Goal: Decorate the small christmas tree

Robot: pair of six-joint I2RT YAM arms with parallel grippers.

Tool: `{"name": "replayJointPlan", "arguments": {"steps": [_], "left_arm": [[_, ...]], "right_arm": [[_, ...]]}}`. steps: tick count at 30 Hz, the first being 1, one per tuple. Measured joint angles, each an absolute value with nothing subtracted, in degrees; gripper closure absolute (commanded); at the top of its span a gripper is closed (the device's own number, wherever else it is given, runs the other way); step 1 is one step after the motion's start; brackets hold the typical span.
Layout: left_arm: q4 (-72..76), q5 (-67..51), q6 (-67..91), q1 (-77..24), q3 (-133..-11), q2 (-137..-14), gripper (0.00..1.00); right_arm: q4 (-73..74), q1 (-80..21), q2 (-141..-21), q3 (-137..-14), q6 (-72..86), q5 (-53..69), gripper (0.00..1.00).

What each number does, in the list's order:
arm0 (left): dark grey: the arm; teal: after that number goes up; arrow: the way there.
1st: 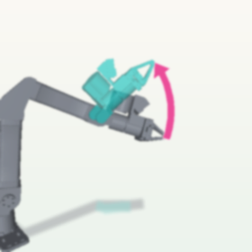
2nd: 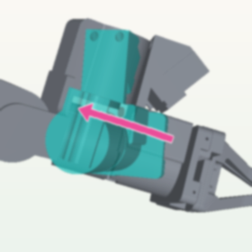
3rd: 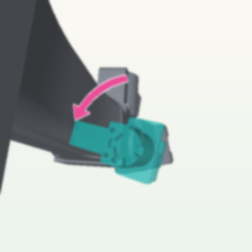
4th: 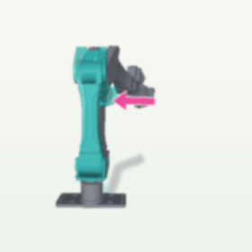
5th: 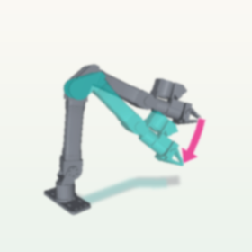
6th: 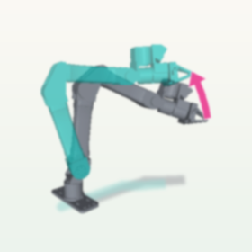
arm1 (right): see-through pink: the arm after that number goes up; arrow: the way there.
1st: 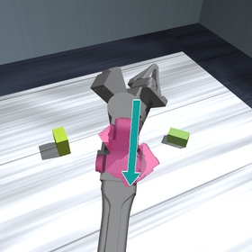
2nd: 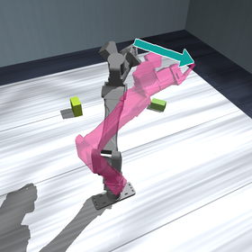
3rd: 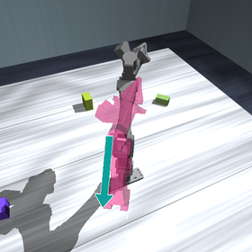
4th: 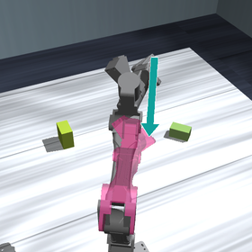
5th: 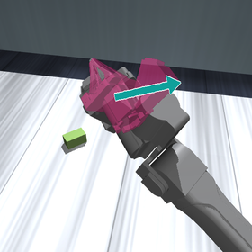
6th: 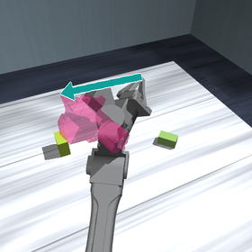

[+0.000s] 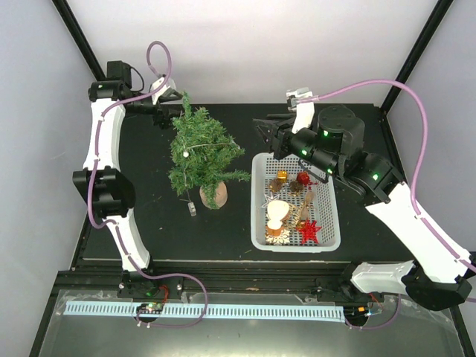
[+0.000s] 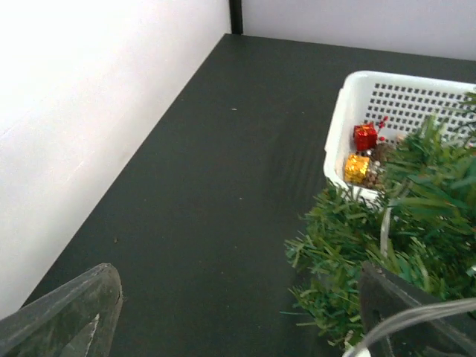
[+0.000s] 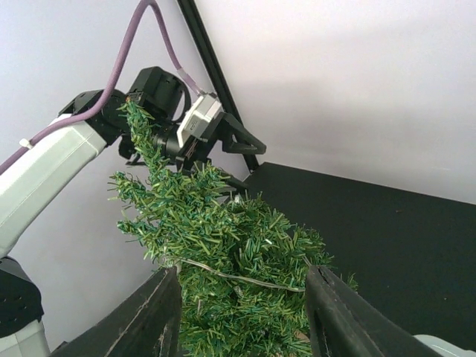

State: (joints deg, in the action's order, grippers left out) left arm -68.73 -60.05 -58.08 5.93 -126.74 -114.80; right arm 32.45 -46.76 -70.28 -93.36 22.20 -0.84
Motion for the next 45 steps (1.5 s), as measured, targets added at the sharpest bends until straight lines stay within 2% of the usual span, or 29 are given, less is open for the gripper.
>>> {"name": "replayJointPlan", "arguments": {"steps": [3, 12, 19, 24, 30, 38, 41, 45], "left_arm": [[-71.6, -59.9, -61.9, 5.9, -127.0, -114.9, 0.22], [-71.7, -61.6, -63.2, 5.9, -127.6, -114.9, 0.19], [-61.8, -63.5, -54.3, 5.1, -127.7, -114.9, 0.16], [-57.9, -58.7, -53.2, 3.5, -128.1, -115.3, 0.21], [-63.4, -51.2, -61.3, 0.4, -128.2, -117.4, 0.23], [-71.5, -51.7, -69.1, 2.7, -131.2, -117.6, 0.19], [-73.1, -55.9, -69.3, 4.4, -133.1, -117.6, 0.11], [-77.0, -62.7, -69.7, 6.0, -135.1, -118.4, 0.10]], "right_arm": [[32.2, -46.8, -70.3, -93.1, 22.3, -0.8, 0.53], [31.9, -46.8, -72.0, -92.9, 22.3, -0.4, 0.53], [31.9, -46.8, -74.2, -93.2, 22.4, 0.6, 0.53], [32.1, -46.8, -74.5, -93.2, 22.4, 0.6, 0.53], [32.1, -46.8, -74.5, -93.2, 22.4, 0.6, 0.53], [31.9, -46.8, -74.9, -93.2, 22.5, 1.5, 0.53], [31.2, -46.8, -74.9, -93.1, 22.8, 1.7, 0.53], [31.1, -46.8, -74.9, -93.1, 23.1, 1.9, 0.53]]}}
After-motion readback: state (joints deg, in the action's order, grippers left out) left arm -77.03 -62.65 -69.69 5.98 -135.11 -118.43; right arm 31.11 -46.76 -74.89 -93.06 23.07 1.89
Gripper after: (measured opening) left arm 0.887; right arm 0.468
